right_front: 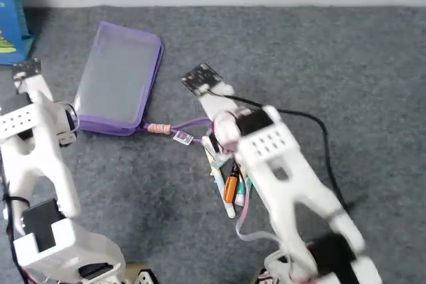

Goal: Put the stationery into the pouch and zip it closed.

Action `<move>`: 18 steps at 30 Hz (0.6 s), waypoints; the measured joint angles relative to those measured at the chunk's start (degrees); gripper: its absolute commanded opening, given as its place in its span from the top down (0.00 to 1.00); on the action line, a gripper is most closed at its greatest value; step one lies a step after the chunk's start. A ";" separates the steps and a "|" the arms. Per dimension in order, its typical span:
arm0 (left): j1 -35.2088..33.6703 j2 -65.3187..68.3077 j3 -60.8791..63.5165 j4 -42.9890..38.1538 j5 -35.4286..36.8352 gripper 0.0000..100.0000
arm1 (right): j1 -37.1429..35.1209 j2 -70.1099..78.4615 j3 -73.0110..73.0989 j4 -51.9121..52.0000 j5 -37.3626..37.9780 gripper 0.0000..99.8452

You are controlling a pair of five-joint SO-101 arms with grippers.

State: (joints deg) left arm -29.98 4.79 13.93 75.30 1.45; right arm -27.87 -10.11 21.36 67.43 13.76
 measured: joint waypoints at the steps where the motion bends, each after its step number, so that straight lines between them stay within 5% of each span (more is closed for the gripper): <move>1: -0.09 0.00 0.53 -0.62 0.00 0.99 | -0.18 3.16 -2.11 0.00 1.32 0.68; 18: -6.15 0.00 0.88 -2.81 -0.09 0.99 | -10.55 35.34 -28.75 0.00 6.15 0.69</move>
State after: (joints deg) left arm -36.13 4.79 14.81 72.48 1.36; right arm -38.42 25.23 -7.38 67.43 19.91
